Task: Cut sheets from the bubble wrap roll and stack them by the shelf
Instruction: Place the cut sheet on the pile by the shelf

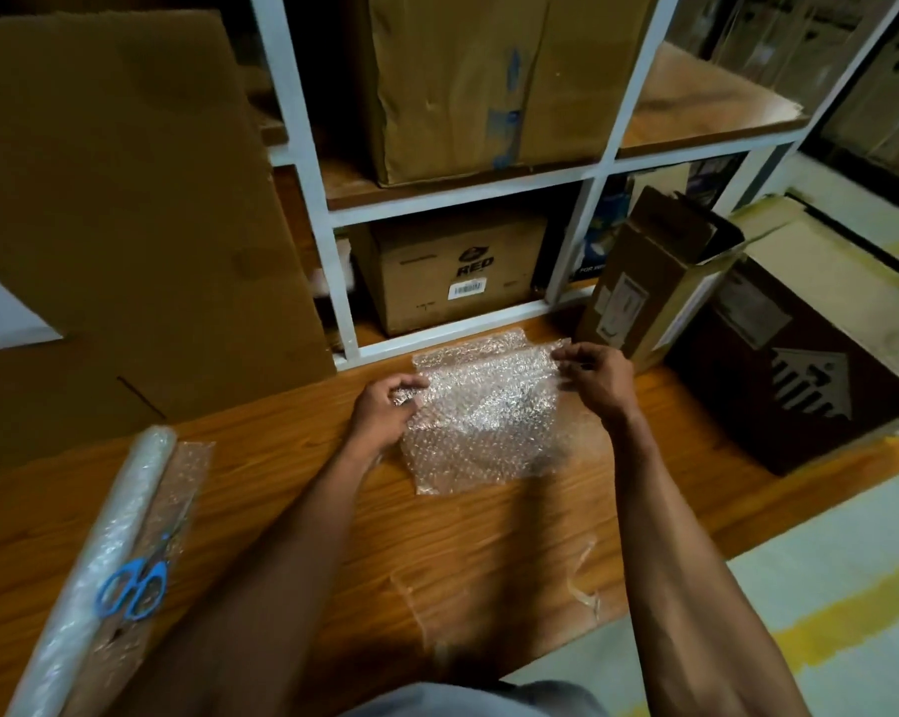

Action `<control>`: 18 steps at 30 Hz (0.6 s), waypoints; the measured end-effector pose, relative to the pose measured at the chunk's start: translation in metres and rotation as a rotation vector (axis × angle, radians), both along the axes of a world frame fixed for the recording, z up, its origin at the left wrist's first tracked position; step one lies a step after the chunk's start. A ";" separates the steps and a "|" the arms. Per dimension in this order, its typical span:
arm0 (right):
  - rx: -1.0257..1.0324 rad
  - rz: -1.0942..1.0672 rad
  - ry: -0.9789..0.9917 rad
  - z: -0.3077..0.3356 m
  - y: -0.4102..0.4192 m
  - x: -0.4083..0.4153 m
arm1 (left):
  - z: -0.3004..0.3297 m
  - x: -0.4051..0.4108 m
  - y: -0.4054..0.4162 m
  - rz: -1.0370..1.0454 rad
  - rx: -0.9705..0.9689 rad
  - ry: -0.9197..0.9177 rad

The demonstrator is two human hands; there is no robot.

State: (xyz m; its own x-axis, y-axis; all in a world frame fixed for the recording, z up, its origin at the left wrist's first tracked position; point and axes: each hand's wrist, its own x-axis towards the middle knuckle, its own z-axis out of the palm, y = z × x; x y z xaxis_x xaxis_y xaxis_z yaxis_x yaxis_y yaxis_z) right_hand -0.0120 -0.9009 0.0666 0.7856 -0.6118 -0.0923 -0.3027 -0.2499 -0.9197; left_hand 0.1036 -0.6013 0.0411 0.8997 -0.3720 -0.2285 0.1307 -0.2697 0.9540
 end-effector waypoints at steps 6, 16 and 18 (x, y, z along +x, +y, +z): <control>-0.047 0.102 0.018 -0.010 -0.033 0.037 | -0.014 0.030 -0.035 0.052 0.053 -0.001; -0.146 0.199 0.174 -0.062 -0.076 0.113 | -0.048 0.085 -0.071 0.095 0.285 -0.063; -0.189 0.206 0.199 -0.070 -0.078 0.120 | -0.061 0.094 -0.075 0.103 0.336 -0.081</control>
